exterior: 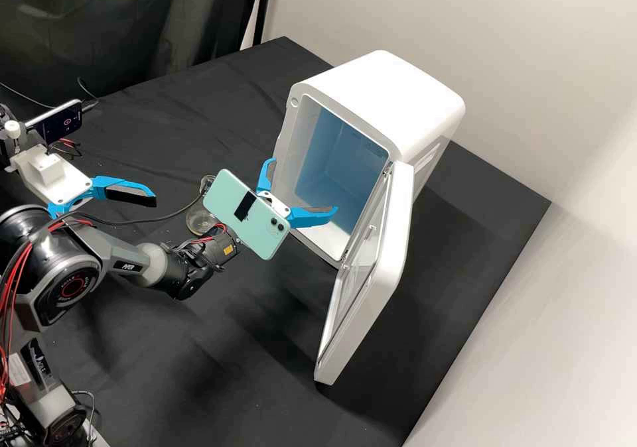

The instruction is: Place the flask in the incubator

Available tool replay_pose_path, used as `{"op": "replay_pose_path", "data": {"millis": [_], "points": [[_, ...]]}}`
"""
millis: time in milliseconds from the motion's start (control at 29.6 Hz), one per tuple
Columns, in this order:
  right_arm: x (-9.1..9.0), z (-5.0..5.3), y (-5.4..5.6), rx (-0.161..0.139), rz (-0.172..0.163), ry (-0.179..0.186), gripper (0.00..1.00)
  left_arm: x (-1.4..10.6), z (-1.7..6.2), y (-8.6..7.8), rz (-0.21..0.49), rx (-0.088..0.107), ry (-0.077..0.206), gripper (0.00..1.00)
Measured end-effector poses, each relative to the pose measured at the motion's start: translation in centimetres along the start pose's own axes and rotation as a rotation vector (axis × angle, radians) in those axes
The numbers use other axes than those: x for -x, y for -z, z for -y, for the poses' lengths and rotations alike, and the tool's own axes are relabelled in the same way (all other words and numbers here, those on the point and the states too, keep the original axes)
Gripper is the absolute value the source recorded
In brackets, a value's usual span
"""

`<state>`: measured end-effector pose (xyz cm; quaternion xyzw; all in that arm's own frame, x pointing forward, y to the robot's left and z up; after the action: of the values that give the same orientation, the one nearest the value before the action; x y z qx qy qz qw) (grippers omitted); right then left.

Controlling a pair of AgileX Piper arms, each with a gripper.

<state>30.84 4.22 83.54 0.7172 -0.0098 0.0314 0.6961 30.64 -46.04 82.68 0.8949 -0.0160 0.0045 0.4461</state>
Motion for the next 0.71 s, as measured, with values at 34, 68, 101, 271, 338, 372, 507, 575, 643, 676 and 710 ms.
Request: {"op": "replay_pose_path", "data": {"millis": [34,68,101,271,338,372,507,575,643,676,710], "points": [[0.0,0.0,0.0,0.0,0.0,0.0,1.0,0.0,0.0,0.0,0.0,0.0,0.0,1.0],[0.0,0.0,0.0,0.0,0.0,0.0,1.0,0.0,0.0,0.0,0.0,0.0,0.0,1.0],[0.0,0.0,0.0,0.0,0.0,0.0,1.0,0.0,0.0,0.0,0.0,0.0,0.0,1.0],[0.0,0.0,0.0,0.0,0.0,0.0,1.0,0.0,0.0,0.0,0.0,0.0,0.0,1.0],[0.0,0.0,0.0,0.0,0.0,0.0,1.0,0.0,0.0,0.0,0.0,0.0,0.0,1.0],[0.0,0.0,0.0,0.0,0.0,0.0,1.0,0.0,0.0,0.0,0.0,0.0,0.0,1.0],[0.0,0.0,0.0,0.0,0.0,0.0,1.0,0.0,0.04,-0.28,0.009,0.0,0.001,1.0],[0.0,0.0,0.0,0.0,0.0,0.0,1.0,0.01,0.06,-0.45,0.015,0.0,0.002,1.0],[0.0,0.0,0.0,0.0,0.0,0.0,1.0,0.15,0.26,-0.49,0.018,-0.002,0.01,1.0],[0.0,0.0,0.0,0.0,0.0,0.0,1.0,0.3,0.36,-0.51,0.022,-0.005,0.015,1.0],[0.0,0.0,0.0,0.0,0.0,0.0,1.0,0.51,0.43,-0.54,0.026,-0.008,0.019,1.0]]}}
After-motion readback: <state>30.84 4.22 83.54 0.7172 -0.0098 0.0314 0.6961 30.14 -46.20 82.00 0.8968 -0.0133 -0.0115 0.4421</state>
